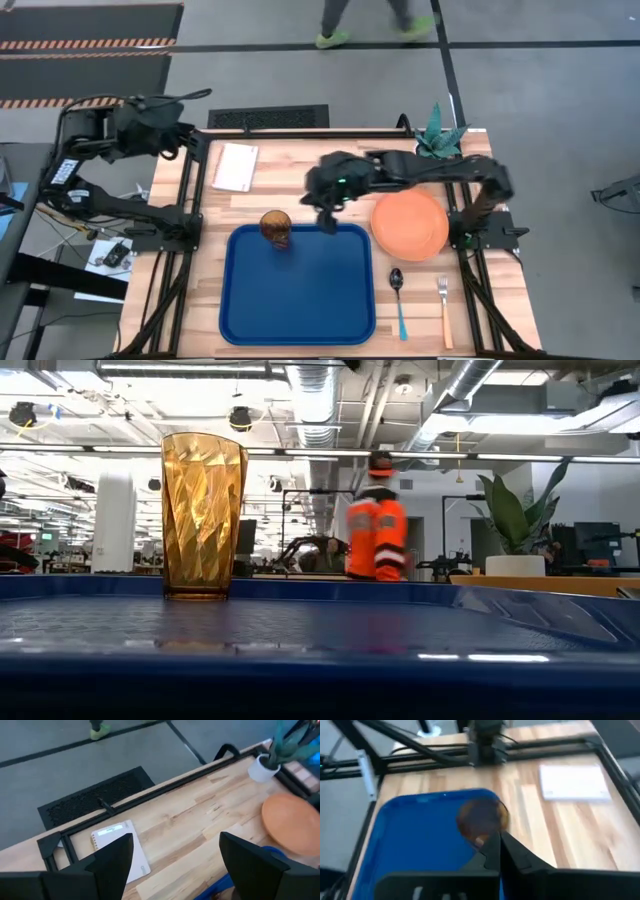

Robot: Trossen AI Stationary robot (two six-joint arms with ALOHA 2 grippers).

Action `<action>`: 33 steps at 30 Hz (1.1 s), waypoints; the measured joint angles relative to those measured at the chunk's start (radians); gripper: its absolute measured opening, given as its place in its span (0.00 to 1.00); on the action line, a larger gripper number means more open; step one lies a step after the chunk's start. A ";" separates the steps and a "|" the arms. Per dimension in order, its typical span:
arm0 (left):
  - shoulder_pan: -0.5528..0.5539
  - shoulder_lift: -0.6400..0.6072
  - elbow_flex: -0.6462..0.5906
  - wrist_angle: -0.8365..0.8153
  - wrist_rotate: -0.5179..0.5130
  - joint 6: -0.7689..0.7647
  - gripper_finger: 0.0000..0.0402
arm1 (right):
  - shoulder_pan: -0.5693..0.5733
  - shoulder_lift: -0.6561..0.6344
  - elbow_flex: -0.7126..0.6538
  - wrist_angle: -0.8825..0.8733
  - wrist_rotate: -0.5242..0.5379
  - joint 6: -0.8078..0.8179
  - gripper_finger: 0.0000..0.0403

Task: Pick and place plate/cup/fork/spoon on tray
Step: Put the orange glass cup on the top right of the blue tray

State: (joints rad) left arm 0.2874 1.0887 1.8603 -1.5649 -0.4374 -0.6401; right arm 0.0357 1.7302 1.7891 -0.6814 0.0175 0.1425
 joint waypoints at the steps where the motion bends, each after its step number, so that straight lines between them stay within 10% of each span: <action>1: 0.000 -0.005 0.000 0.002 -0.014 -0.005 0.70 | 0.000 -0.050 -0.092 0.059 0.019 0.020 0.05; 7: 0.000 -0.032 0.000 0.011 -0.052 -0.023 0.70 | 0.022 -0.181 -0.600 0.543 0.057 0.193 0.02; 12: 0.000 -0.027 0.000 0.011 -0.066 -0.031 0.70 | 0.036 -0.120 -0.765 0.821 0.067 0.301 0.01; 33: 0.000 -0.016 0.000 0.011 -0.101 -0.031 0.70 | 0.000 0.255 -0.625 1.006 -0.086 0.372 0.01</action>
State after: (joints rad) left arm 0.2876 1.0729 1.8603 -1.5539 -0.5388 -0.6707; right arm 0.0357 1.9856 1.1641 0.3250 -0.0687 0.5146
